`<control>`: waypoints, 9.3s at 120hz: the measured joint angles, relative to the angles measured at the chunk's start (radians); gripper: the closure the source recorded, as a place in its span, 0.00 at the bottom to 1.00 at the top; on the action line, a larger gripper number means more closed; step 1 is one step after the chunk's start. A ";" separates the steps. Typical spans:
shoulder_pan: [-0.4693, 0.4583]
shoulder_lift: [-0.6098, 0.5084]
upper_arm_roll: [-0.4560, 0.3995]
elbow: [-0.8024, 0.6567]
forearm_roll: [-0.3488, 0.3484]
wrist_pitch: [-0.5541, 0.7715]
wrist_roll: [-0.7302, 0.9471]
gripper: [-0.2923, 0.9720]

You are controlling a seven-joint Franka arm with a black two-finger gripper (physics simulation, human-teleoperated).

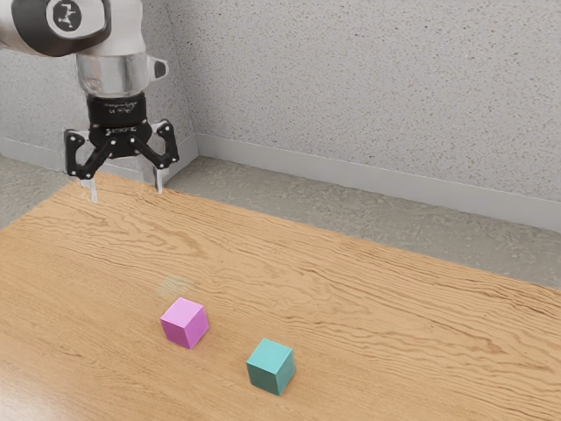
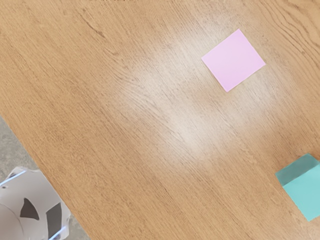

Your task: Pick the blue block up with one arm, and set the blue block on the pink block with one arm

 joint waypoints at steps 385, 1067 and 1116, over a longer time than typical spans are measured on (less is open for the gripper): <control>-0.261 0.394 -0.026 -0.566 -0.064 1.220 0.754 0.50; 0.089 -0.057 -0.036 -0.538 0.116 1.143 0.905 0.26; 0.105 -0.007 0.005 0.081 0.149 0.255 0.201 0.23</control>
